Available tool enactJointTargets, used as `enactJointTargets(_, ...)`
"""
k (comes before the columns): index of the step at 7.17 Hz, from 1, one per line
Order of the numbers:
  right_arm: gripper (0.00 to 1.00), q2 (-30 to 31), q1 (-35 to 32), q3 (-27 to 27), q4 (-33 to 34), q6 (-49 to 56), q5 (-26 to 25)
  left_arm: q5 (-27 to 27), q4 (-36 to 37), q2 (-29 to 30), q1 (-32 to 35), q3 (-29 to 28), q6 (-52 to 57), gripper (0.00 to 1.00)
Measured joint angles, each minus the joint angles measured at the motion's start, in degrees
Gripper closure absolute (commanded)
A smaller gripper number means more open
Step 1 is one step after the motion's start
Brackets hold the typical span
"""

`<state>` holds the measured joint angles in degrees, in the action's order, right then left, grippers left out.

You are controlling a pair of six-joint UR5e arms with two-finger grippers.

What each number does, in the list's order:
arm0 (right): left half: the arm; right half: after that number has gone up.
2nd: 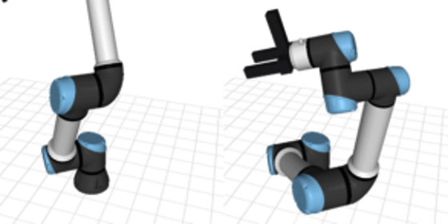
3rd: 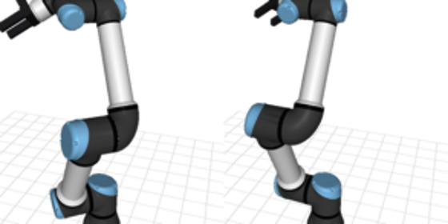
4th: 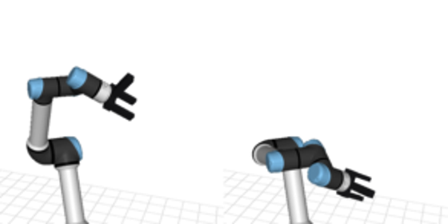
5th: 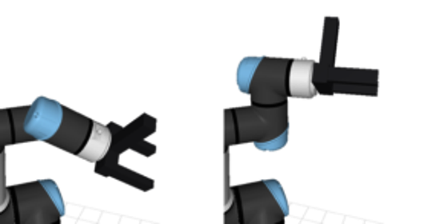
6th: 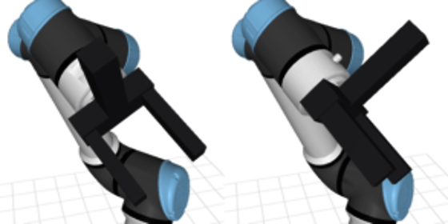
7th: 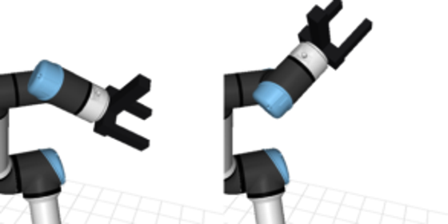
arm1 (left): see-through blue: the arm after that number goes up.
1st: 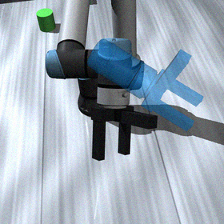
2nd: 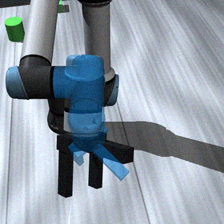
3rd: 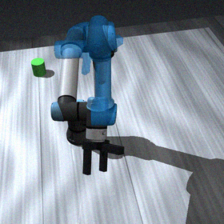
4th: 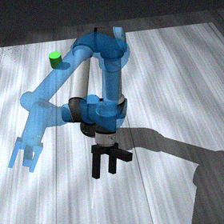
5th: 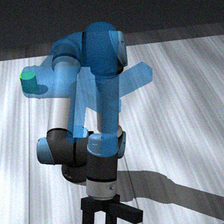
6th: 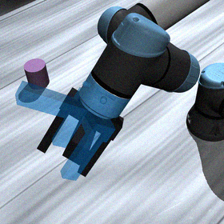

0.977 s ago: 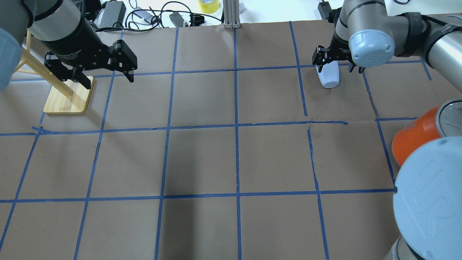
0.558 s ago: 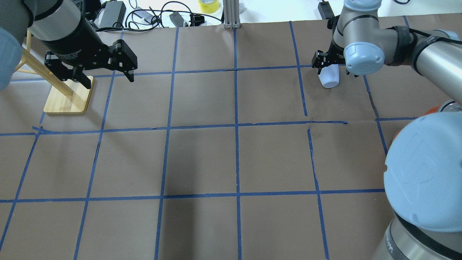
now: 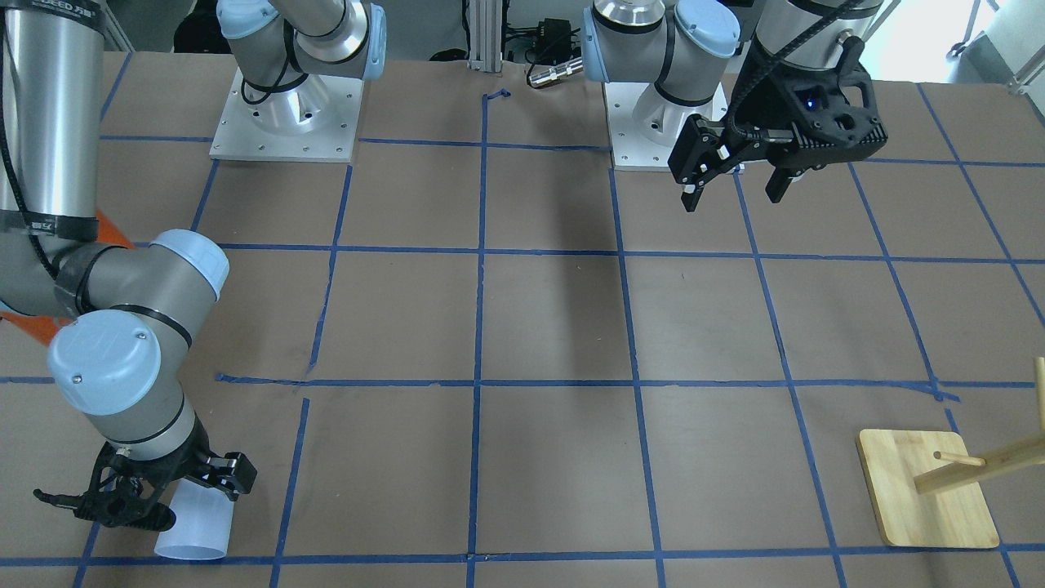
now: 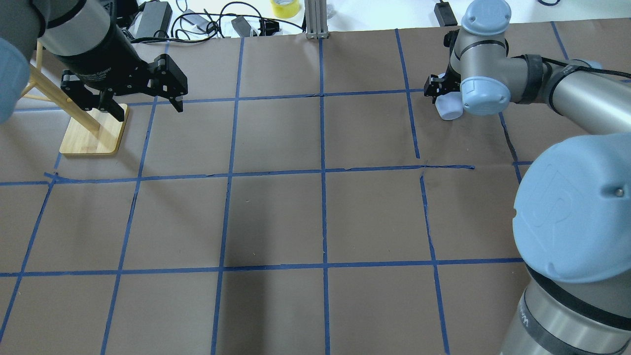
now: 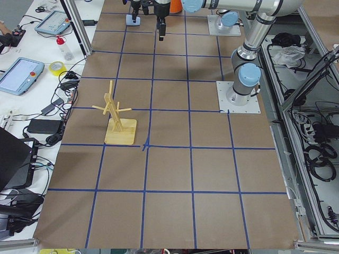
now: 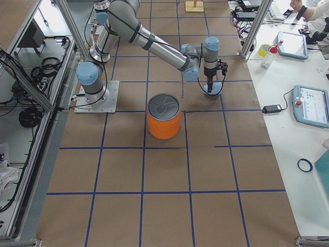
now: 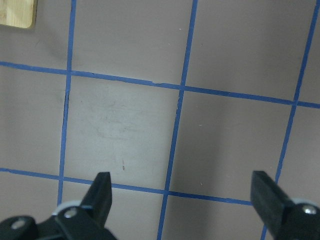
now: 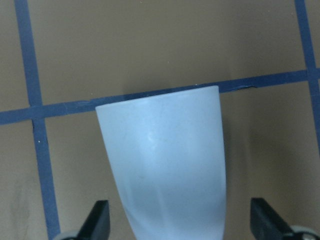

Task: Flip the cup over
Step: 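Lift the white cup with the right gripper and carry it toward the table center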

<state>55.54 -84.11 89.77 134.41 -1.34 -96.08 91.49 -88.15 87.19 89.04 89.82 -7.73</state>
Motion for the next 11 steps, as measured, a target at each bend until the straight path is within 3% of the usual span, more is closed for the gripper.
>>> enactJointTargets(6,0.01,-1.4,0.5,0.1,2.6,0.7,0.6,0.0,0.0,0.0,0.0,0.0,0.0,0.0)
enactJointTargets(7,0.31,-1.7,0.6,0.0,3.0,1.2,0.6,0.0,0.0,0.0,0.0,0.0,0.0,0.0)
enactJointTargets(8,0.53,-1.9,0.7,0.0,3.3,2.0,0.6,0.0,0.0,0.0,0.0,0.0,0.0,0.0)
enactJointTargets(9,0.68,-1.8,0.7,-0.1,3.4,2.4,0.6,0.0,0.0,0.0,0.0,0.0,0.0,0.0)
enactJointTargets(11,0.71,-1.1,0.6,-0.6,3.5,4.2,2.5,0.0,0.0,0.0,0.0,0.0,0.0,0.0)
